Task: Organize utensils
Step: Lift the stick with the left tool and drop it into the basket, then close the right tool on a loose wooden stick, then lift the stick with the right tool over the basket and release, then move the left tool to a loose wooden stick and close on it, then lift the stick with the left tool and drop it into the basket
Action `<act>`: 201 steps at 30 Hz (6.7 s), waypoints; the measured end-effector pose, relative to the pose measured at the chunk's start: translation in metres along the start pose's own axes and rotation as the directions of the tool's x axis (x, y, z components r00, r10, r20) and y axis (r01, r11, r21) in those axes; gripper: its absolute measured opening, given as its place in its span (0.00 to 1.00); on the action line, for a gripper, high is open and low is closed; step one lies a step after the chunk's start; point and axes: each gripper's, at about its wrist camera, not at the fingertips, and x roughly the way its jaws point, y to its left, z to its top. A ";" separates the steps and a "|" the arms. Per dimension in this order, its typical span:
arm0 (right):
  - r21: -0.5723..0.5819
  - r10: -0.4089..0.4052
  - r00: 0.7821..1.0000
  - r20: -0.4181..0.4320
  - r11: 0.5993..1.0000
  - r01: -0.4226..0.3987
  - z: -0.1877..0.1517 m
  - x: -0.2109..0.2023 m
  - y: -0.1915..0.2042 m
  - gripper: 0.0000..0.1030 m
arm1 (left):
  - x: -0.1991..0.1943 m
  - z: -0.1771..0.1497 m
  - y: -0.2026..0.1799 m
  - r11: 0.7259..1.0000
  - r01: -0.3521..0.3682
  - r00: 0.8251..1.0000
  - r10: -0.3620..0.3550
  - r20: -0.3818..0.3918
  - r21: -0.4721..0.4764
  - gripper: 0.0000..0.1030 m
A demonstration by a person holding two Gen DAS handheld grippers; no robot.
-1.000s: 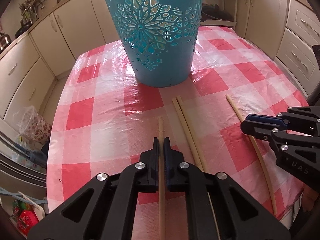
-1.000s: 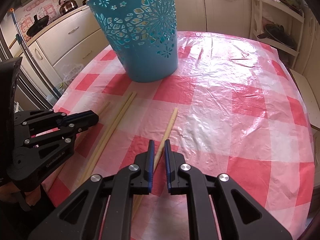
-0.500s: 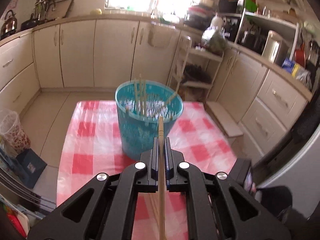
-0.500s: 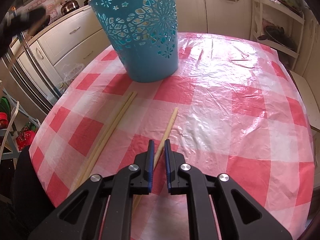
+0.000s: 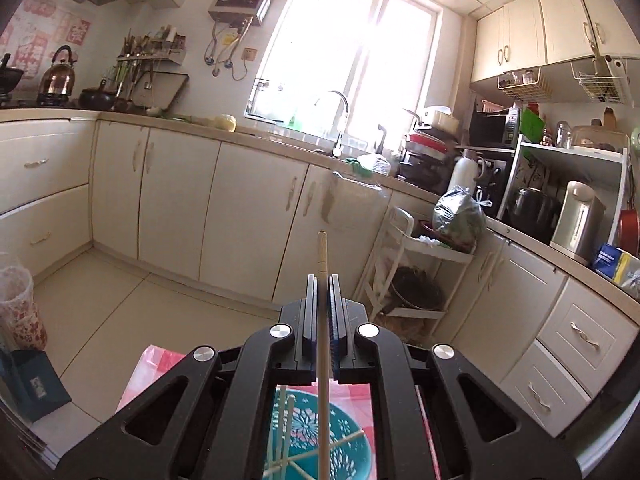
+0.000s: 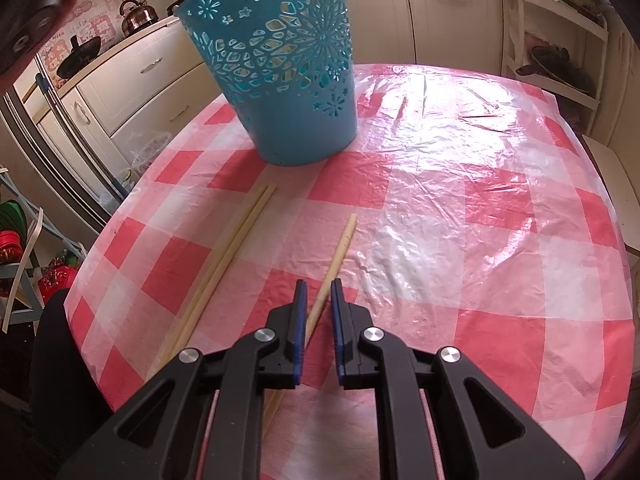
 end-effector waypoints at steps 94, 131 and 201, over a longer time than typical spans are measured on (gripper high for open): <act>0.106 0.163 0.974 0.157 0.978 -0.181 0.031 -0.065 0.014 0.06 | -0.044 -0.205 0.130 0.965 -0.230 0.892 0.261 -0.369 0.126 0.93; 0.078 -0.048 0.822 0.567 0.997 0.004 0.104 -0.093 0.057 0.31 | -0.040 -0.206 0.144 0.972 -0.229 0.882 0.231 -0.411 0.055 0.93; 0.118 -0.064 0.997 0.034 0.991 0.059 -0.003 -0.002 -0.011 0.08 | -0.057 -0.225 0.043 0.986 0.016 0.813 0.083 -0.576 0.164 0.05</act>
